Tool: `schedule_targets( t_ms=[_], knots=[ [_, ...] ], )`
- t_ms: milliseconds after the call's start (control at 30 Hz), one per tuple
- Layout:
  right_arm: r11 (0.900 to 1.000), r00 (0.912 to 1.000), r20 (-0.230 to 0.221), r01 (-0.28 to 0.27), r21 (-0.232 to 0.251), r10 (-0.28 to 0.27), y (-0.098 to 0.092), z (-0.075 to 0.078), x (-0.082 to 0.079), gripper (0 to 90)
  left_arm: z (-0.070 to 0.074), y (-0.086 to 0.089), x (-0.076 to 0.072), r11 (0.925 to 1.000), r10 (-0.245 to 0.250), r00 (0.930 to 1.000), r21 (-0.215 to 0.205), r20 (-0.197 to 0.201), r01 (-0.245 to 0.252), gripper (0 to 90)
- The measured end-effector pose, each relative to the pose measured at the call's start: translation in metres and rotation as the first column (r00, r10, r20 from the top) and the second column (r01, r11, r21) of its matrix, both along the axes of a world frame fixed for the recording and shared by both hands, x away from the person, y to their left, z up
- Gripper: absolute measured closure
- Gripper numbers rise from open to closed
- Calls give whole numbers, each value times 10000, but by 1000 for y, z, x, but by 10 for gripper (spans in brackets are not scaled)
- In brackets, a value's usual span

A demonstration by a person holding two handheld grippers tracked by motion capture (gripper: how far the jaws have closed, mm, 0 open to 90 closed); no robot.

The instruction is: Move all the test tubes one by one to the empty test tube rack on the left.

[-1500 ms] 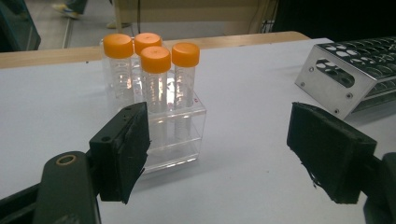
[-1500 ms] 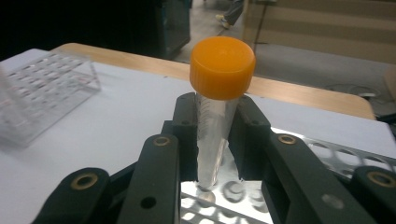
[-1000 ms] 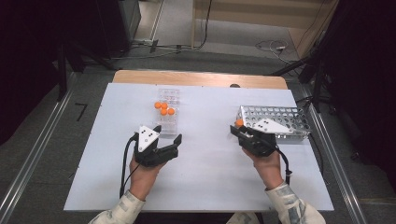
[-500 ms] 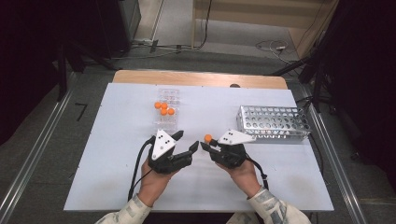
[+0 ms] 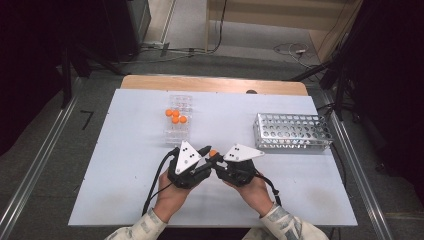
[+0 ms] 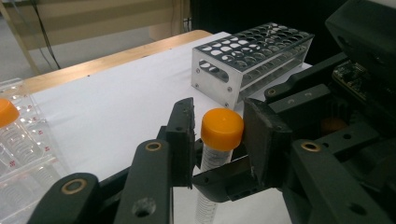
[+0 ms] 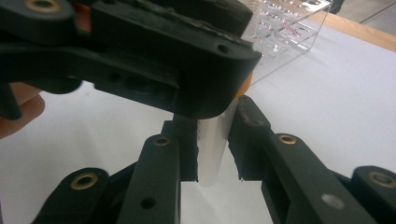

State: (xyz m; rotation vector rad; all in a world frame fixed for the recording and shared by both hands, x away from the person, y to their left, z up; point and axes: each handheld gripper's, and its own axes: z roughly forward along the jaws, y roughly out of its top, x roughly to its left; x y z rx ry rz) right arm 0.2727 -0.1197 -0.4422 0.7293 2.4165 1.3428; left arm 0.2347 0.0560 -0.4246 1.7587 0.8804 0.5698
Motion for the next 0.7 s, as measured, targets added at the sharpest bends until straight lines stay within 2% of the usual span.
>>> schedule_targets(
  t_ms=[333,367,433,533,600,700],
  knots=[
    [10000,10000,-23,-2,-4,2,0,-1,-1,704,-1,0,1,10000,-58,10000,54,-50,58,701],
    [10000,10000,-50,-27,-11,27,0,-2,-1,660,0,1,1,10000,-47,10000,-1,-47,47,702],
    [9999,9999,-95,-115,-78,114,-1,-2,-1,504,3,7,2,9999,61,10000,-127,-40,-62,703],
    [9996,9997,-164,187,-188,-190,-8,-3,2,331,8,18,5,9989,365,9993,-301,28,-364,703],
    [9988,9985,-305,449,-185,-454,-17,-3,6,275,11,27,8,9973,628,9980,-386,73,-625,703],
    [9963,9959,-327,842,-156,-847,-35,-1,10,256,16,43,15,9925,1057,9944,-618,-31,-1057,703]
  ],
)
